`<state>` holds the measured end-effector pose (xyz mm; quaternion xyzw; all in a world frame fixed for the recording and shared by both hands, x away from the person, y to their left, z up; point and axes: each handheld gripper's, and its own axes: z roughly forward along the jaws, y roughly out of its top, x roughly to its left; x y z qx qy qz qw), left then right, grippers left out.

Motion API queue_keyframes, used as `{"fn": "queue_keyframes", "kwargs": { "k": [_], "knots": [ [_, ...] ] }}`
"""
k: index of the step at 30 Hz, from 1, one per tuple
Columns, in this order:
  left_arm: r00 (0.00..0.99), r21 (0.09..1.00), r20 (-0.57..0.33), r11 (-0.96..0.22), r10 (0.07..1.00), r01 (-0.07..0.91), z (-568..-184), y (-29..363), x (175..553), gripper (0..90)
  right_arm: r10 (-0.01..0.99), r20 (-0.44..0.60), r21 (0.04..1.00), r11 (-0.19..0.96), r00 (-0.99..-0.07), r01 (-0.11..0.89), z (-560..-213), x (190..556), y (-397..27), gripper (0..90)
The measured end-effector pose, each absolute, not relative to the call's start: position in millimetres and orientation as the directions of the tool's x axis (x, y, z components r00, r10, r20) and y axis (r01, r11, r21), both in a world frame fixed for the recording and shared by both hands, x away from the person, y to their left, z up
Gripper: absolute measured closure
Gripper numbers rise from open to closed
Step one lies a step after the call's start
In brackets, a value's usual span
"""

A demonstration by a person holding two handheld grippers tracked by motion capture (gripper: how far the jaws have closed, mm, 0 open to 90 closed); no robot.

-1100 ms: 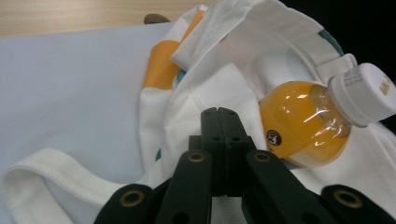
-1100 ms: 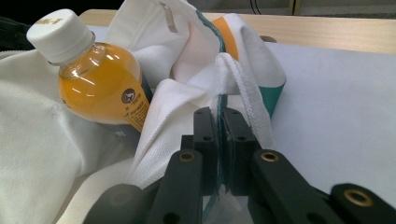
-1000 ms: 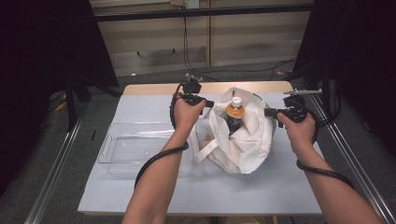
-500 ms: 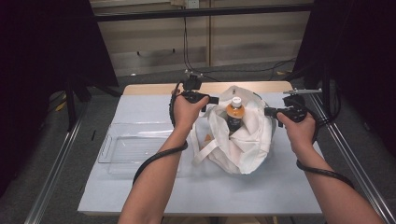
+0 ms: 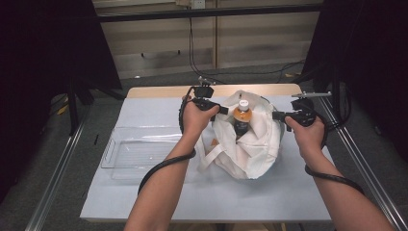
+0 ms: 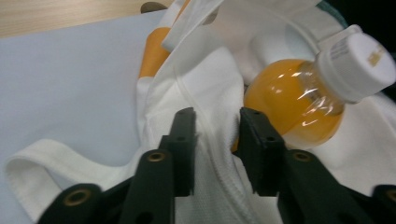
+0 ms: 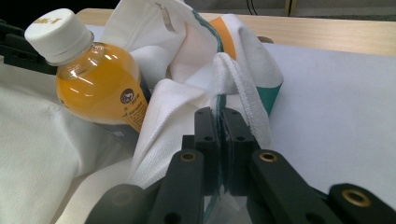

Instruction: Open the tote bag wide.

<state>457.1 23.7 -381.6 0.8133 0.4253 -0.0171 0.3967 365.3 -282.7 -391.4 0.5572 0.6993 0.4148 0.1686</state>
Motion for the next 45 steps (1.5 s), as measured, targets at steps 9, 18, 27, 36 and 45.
{"fn": "queue_keyframes", "kwargs": {
  "k": [9,18,27,36,45],
  "knots": [
    [0.589,0.606,-0.345,-0.306,0.731,0.735,-399,35,460,84.7,0.925,0.234,0.757,0.019,-0.298,0.654,-397,366,-287,88.2],
    [0.567,0.595,-0.335,-0.297,0.753,0.747,-412,43,462,85.2,0.931,0.264,0.728,-0.02,-0.252,0.686,-415,367,-294,88.6],
    [0.562,0.589,-0.332,-0.299,0.758,0.751,-420,46,461,85.3,0.932,0.296,0.693,-0.059,-0.209,0.719,-435,368,-302,88.8],
    [0.57,0.587,-0.308,-0.319,0.762,0.744,-424,42,459,85.3,0.936,0.288,0.677,-0.05,-0.202,0.735,-444,369,-302,88.7],
    [0.564,0.592,-0.351,-0.289,0.747,0.752,-423,45,458,85.1,0.936,0.278,0.709,-0.048,-0.216,0.703,-438,366,-302,84.2]
  ]
}}
